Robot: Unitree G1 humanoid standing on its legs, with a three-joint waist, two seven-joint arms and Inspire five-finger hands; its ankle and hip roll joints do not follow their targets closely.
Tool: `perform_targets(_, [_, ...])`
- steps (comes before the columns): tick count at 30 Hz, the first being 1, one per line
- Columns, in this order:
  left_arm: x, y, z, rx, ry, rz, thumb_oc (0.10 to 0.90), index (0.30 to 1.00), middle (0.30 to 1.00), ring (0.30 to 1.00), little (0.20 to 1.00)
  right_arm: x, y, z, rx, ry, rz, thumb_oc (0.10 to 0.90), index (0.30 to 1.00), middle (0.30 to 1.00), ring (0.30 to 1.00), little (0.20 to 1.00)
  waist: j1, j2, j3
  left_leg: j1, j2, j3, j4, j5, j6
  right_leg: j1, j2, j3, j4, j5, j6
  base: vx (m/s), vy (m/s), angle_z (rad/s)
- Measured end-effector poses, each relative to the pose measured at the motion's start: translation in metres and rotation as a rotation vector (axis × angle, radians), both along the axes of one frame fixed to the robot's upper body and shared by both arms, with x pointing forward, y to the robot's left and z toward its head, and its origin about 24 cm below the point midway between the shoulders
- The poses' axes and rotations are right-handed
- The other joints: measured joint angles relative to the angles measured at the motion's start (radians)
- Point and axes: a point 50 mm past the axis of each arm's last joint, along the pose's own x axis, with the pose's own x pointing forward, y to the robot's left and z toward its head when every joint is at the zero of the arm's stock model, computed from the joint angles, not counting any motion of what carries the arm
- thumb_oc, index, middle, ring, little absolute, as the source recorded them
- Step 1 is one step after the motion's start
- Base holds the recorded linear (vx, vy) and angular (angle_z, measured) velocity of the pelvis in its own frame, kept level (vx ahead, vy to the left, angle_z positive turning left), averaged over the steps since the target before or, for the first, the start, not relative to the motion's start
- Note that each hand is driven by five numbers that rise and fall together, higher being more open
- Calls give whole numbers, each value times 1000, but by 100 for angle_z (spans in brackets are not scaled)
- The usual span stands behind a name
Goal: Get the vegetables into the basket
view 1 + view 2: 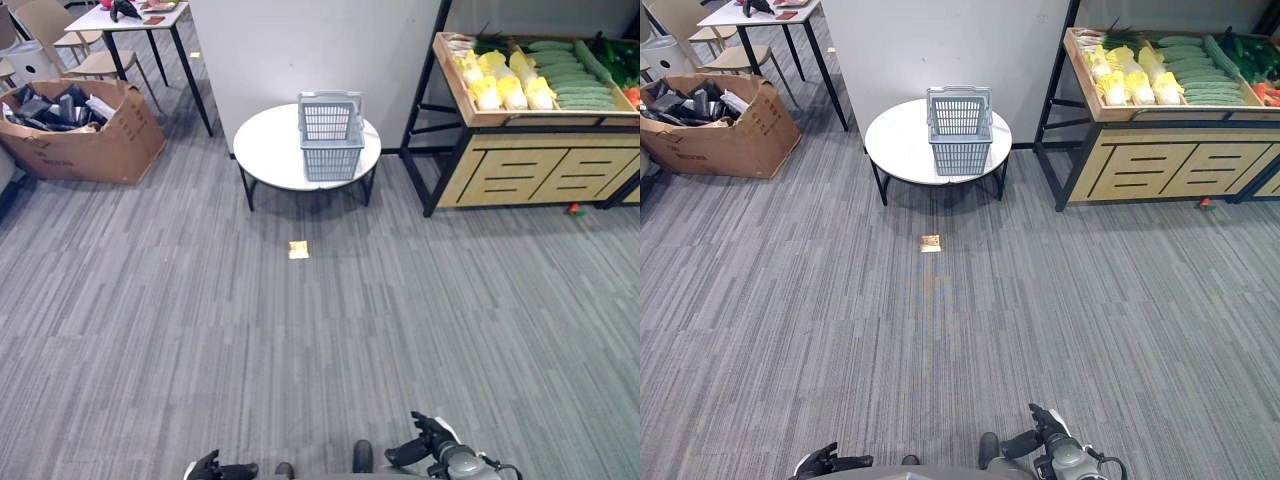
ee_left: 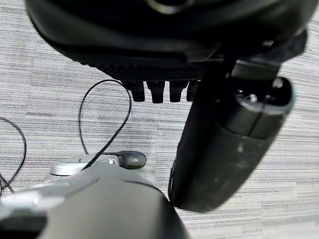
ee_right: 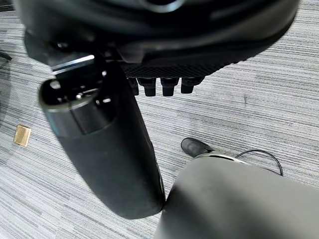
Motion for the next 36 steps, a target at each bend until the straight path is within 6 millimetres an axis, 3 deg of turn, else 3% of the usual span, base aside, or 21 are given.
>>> perform_targets(7, [7,-12,3,-38,-61,-66,900,1000,1000,1000,1000,3,-23,5,-44,-16,-77,900,1000,1000,1000,1000,4,61,35,-10,3,-9,2,3,1,-4,1,-8,0,0,0,-5,-12,3])
perform_targets(11, [17,-15,9,-55,-126,-107,900,1000,1000,1000,1000,6,-36,9,-90,-16,-82,900,1000,1000,1000,1000,13,73,49,-40,11,-27,12,10,-7,-20,7,-28,0,-1,-1,2,-82,14])
perform_targets(19, [29,-11,13,-36,-169,-74,900,1000,1000,1000,1000,10,-43,13,-132,-45,-95,900,1000,1000,1000,1000,12,62,93,-96,25,-53,71,22,-28,-35,18,-51,-1,-20,-14,24,-122,10])
perform_targets(22, [37,-8,15,-26,-193,-53,900,1000,1000,1000,1000,16,-43,15,-132,-69,-85,900,1000,1000,1000,1000,13,54,126,-158,16,-80,172,26,-36,-41,17,-49,0,-33,-31,39,-117,12])
perform_targets(24, [52,-5,18,-19,-216,-48,900,1000,1000,1000,1000,23,-41,16,-133,-74,-62,900,1000,1000,1000,1000,19,32,151,-252,-1,-99,336,25,-53,-47,7,-28,0,-36,-46,99,-48,10])
perform_targets(26, [55,-6,18,-26,-220,-41,900,1000,1000,1000,1000,25,-41,17,-137,-77,-48,900,1000,1000,1000,1000,24,25,157,-260,-1,-138,363,16,-68,-33,7,-22,0,-39,-66,143,2,-9])
perform_targets(28, [59,-7,18,-33,-219,-39,900,1000,1000,1000,1000,26,-43,17,-141,-75,-49,900,1000,1000,1000,1000,19,21,159,-276,-4,-158,331,19,-69,-30,-1,-19,0,-42,-70,192,65,2])
perform_targets(29, [63,-8,19,-42,-223,-35,900,1000,1000,1000,1000,28,-44,18,-144,-73,-49,900,1000,1000,1000,1000,13,18,162,-286,6,-154,219,37,-73,-35,-7,-20,0,-44,-71,243,127,5])
perform_targets(31, [62,-7,19,-54,-223,-16,900,1000,1000,1000,1000,26,-45,18,-142,-63,-49,900,1000,1000,1000,1000,15,21,162,-289,36,-145,109,84,-73,-36,-1,-17,-1,-45,-69,279,160,-8])
perform_targets(33, [63,-6,19,-54,-227,-9,900,1000,1000,1000,1000,27,-47,19,-149,-61,-49,900,1000,1000,1000,1000,20,28,164,-327,85,-149,-9,144,-116,-29,9,4,0,-63,-52,328,177,-25])
perform_targets(36, [68,-7,21,-63,-246,-4,900,1000,1000,1000,1000,23,-52,18,-156,-39,-72,900,1000,1000,1000,1000,59,39,164,-339,106,-134,-10,161,-131,25,1,56,4,-95,-5,444,357,-51])
